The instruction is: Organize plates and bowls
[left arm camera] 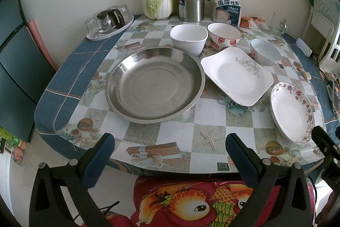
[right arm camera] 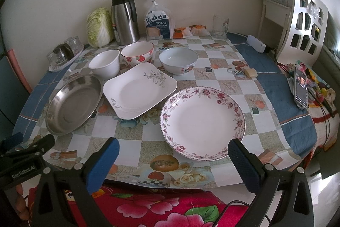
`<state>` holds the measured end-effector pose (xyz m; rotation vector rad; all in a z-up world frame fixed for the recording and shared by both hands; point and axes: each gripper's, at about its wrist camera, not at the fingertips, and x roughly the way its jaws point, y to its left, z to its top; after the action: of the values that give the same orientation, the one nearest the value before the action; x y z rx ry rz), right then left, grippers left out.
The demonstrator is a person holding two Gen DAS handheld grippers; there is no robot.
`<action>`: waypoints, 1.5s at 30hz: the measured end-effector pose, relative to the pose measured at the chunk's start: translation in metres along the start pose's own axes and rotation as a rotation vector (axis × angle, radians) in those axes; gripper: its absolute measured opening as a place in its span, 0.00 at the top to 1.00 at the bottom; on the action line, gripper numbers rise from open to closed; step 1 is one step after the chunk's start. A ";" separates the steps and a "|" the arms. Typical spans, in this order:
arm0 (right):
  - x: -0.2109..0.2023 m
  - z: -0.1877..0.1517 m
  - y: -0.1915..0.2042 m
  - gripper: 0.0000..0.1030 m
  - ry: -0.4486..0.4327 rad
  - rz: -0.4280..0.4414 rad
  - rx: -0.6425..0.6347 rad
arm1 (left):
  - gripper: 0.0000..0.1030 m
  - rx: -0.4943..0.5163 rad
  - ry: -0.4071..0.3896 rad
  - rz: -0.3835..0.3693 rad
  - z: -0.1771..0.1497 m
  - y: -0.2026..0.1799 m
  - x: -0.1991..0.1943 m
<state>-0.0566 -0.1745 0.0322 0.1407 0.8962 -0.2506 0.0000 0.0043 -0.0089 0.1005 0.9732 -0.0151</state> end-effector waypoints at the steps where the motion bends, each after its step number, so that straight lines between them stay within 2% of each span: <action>1: 0.000 0.000 0.000 0.00 0.001 0.001 0.000 | 0.00 -0.001 0.001 0.000 -0.001 0.000 0.000; 24: 0.002 0.002 0.001 0.00 0.000 0.000 -0.002 | 0.00 -0.004 0.010 -0.003 0.003 -0.001 0.002; 29: 0.001 0.007 -0.002 0.00 -0.007 0.014 0.001 | 0.00 -0.011 0.013 -0.043 0.011 0.004 0.005; 32: 0.004 0.024 -0.004 0.00 -0.014 0.023 0.009 | 0.00 -0.059 0.023 -0.108 0.024 0.017 0.009; 35: 0.001 0.042 0.000 0.00 -0.037 0.058 0.003 | 0.00 -0.106 0.000 -0.148 0.042 0.035 0.012; 37: -0.001 0.057 0.006 0.00 -0.055 0.123 0.003 | 0.00 -0.134 -0.013 -0.154 0.056 0.047 0.016; 41: 0.001 0.085 0.025 0.00 -0.088 0.215 0.005 | 0.00 -0.201 -0.029 -0.220 0.081 0.077 0.024; 45: 0.017 0.104 0.048 0.00 -0.074 0.301 0.055 | 0.00 -0.223 -0.049 -0.187 0.102 0.101 0.041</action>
<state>0.0450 -0.1548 0.0844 0.3121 0.7837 0.0000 0.1129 0.0971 0.0216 -0.1956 0.9269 -0.0800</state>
